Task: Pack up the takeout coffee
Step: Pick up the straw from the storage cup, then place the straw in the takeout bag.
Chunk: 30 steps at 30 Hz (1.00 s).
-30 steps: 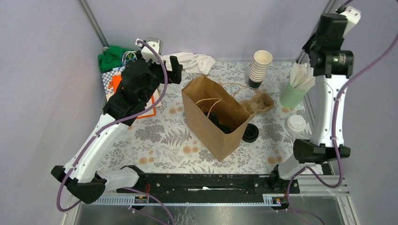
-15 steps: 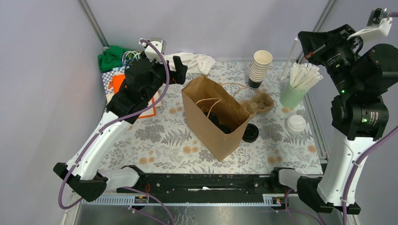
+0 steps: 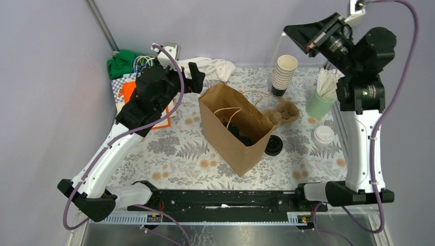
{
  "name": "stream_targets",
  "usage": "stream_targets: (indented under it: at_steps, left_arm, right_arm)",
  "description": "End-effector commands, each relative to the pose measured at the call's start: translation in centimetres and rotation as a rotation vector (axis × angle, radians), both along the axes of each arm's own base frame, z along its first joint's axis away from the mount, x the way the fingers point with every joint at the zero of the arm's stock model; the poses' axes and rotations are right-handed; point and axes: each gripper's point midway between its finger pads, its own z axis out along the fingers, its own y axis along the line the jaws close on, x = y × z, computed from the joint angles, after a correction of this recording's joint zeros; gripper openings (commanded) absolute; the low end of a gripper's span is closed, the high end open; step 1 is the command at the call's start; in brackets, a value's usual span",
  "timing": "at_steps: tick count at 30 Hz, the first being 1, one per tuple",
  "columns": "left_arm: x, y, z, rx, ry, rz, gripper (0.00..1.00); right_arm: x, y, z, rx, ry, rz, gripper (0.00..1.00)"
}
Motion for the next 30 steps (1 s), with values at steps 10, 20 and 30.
stream_targets:
  at_steps: [10, 20, 30]
  left_arm:
    - [-0.6, 0.8, 2.0, -0.051, -0.066, 0.013, 0.92]
    - [-0.5, 1.5, 2.1, -0.030, -0.074, 0.043, 0.93]
    - [-0.5, 1.8, 1.9, -0.012, -0.077, 0.059, 0.93]
  right_arm:
    - [-3.3, 9.9, 3.3, 0.020, -0.133, 0.290, 0.00]
    - [-2.3, 15.0, -1.4, -0.040, -0.065, 0.370, 0.00]
    - [-0.7, 16.3, -6.1, -0.093, -0.037, 0.343, 0.36]
